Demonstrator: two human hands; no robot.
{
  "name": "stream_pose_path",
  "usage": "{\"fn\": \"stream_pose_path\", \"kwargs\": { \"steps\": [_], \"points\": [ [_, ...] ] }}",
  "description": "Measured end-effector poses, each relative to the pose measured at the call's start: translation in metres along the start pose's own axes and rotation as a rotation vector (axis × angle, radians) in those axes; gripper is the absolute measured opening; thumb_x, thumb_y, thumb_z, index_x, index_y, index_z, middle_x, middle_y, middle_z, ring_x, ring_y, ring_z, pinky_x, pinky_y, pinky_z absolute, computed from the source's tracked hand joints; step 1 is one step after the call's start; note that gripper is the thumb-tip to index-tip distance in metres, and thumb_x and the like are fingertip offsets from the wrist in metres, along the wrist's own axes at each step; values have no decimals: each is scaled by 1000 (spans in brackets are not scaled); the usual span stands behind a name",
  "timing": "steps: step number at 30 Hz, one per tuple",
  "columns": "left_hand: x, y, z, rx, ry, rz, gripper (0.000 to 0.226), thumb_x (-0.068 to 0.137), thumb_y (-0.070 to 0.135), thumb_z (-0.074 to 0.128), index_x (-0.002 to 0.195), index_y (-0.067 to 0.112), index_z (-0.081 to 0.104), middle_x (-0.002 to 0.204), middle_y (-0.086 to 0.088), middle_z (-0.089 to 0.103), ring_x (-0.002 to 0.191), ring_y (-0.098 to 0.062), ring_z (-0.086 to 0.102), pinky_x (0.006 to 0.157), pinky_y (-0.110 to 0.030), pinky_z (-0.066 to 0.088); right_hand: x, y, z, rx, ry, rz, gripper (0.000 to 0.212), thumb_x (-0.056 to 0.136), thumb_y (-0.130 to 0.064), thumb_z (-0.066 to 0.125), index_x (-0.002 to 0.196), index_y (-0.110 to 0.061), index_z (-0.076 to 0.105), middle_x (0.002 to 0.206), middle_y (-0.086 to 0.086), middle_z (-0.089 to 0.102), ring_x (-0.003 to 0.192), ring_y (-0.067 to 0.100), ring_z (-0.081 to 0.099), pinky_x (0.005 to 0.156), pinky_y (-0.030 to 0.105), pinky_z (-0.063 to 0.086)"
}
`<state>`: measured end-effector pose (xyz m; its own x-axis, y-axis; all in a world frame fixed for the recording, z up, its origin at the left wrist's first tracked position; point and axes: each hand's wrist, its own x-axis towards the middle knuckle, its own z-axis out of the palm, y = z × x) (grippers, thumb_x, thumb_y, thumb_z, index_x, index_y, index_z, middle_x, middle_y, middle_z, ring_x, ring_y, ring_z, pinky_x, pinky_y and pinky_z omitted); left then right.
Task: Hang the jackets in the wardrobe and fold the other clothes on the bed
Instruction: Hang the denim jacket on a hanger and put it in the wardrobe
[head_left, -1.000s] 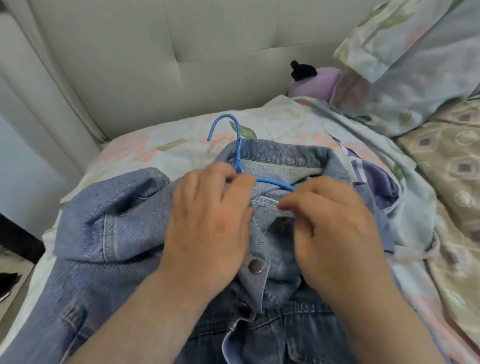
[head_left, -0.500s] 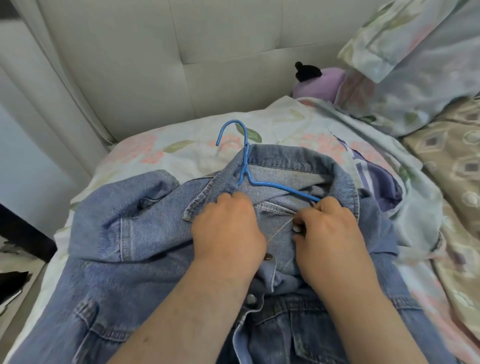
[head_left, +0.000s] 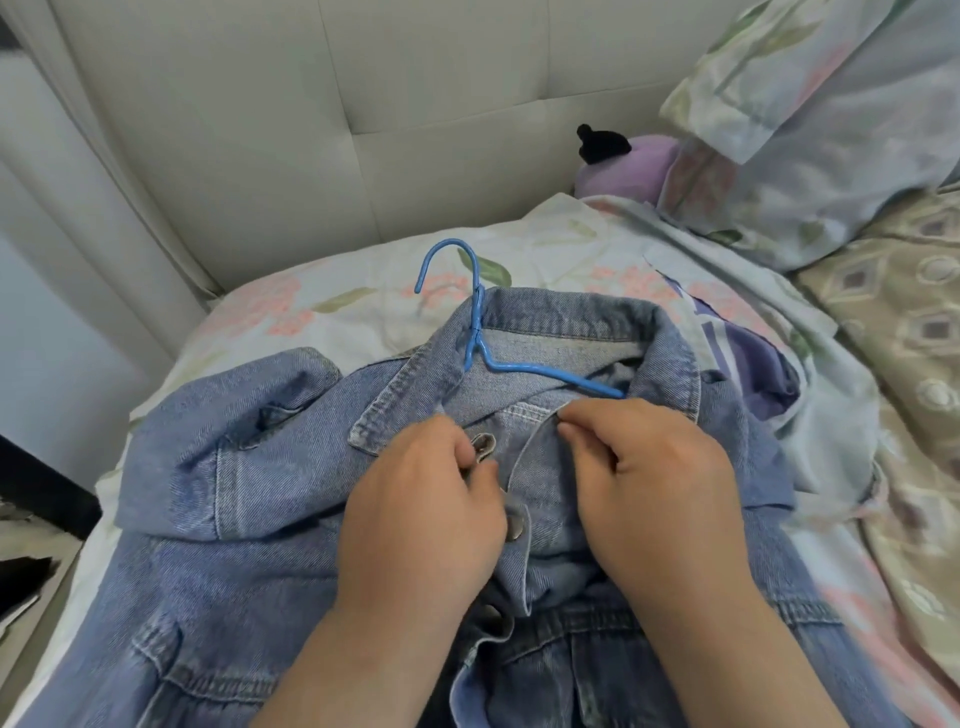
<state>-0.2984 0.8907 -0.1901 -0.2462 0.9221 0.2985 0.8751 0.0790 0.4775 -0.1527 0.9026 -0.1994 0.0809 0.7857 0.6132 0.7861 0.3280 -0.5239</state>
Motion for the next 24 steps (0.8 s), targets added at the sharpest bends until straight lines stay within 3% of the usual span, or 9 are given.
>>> {"fn": "stream_pose_path", "kwargs": {
  "steps": [3,6,8,12,16,18,21,24],
  "points": [
    [9,6,-1,196,-64,36,25,79,47,68,82,27,54,84,10,55,83,-18,58,65,-31,37,-2,-1,2,-21,-13,5,8,79,-12,71,83,-17,76,75,-1,69,72,27,62,67,37,54],
    [15,5,-5,329,-100,66,19,82,44,65,84,25,64,78,7,58,83,-21,62,61,-29,33,-3,0,4,15,-61,25,11,75,-6,77,79,-16,76,75,-2,70,74,27,64,69,39,56],
    [15,3,-6,314,-114,61,13,83,38,64,82,26,67,76,5,61,80,-19,63,60,-28,34,-3,2,7,-8,-123,59,6,76,-12,80,76,-17,76,75,-3,70,75,26,64,70,39,56],
    [9,-6,-5,-67,-92,-44,19,80,23,69,62,23,61,60,10,60,60,-5,55,56,-26,42,-5,6,14,-122,-261,200,17,79,-22,79,92,-14,73,90,3,67,89,29,59,80,39,49],
    [1,-8,-7,-491,-27,-116,24,83,9,65,63,18,54,53,8,49,48,-4,44,49,-11,36,-6,6,16,-187,-261,209,14,82,-15,75,94,-11,71,92,7,66,88,31,58,78,40,47],
    [0,-6,-8,-599,-30,-145,27,85,3,62,68,24,57,58,15,54,52,0,48,52,-7,38,-6,6,16,-243,-294,225,11,86,-15,69,96,-12,71,93,6,65,88,31,57,74,38,44],
    [-4,-3,-6,-652,-58,-158,32,89,3,60,85,34,65,79,11,70,73,6,63,63,-2,41,-5,4,15,-323,-348,229,7,87,-9,61,85,-11,68,84,9,64,83,34,58,63,35,32],
    [-5,-3,-8,-744,-70,-177,33,89,0,55,87,29,71,80,10,74,72,-5,68,62,-12,48,-6,2,14,-372,-387,233,7,84,-6,60,80,-11,65,81,8,63,79,34,59,60,33,29]
  ]
}}
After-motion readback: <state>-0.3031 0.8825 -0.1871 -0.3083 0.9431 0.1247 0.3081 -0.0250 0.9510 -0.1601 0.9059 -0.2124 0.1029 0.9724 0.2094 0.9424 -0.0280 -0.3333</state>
